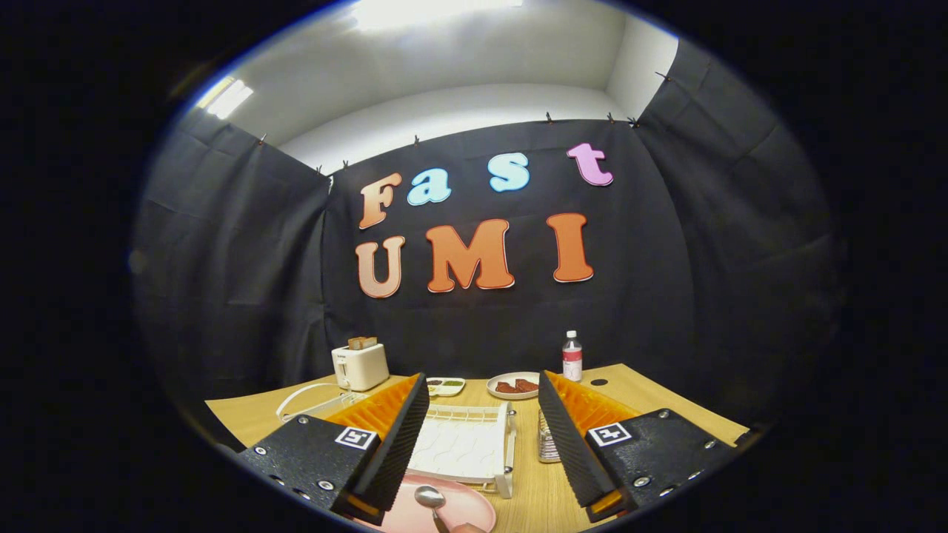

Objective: Take the plate from the dish rack, then take the spoon from the basket and place it into the plate.

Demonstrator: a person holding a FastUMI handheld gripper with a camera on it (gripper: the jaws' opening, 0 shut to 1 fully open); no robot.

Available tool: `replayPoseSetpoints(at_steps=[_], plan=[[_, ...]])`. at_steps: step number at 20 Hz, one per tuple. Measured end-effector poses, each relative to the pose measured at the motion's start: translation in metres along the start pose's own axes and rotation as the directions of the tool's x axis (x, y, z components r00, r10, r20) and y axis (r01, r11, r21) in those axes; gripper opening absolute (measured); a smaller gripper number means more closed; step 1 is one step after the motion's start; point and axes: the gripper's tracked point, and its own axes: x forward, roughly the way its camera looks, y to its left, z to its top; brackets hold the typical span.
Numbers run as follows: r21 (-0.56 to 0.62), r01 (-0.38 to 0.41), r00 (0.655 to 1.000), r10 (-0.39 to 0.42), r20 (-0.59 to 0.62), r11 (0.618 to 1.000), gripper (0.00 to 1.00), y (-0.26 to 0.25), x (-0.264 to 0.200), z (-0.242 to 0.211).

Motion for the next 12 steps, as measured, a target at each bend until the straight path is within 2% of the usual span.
replayPoseSetpoints(at_steps=[12], plan=[[-0.016, 0.028, 0.999, -0.027, 0.021, 0.999, 0.88, 0.0031, 0.0012, 0.0010]])
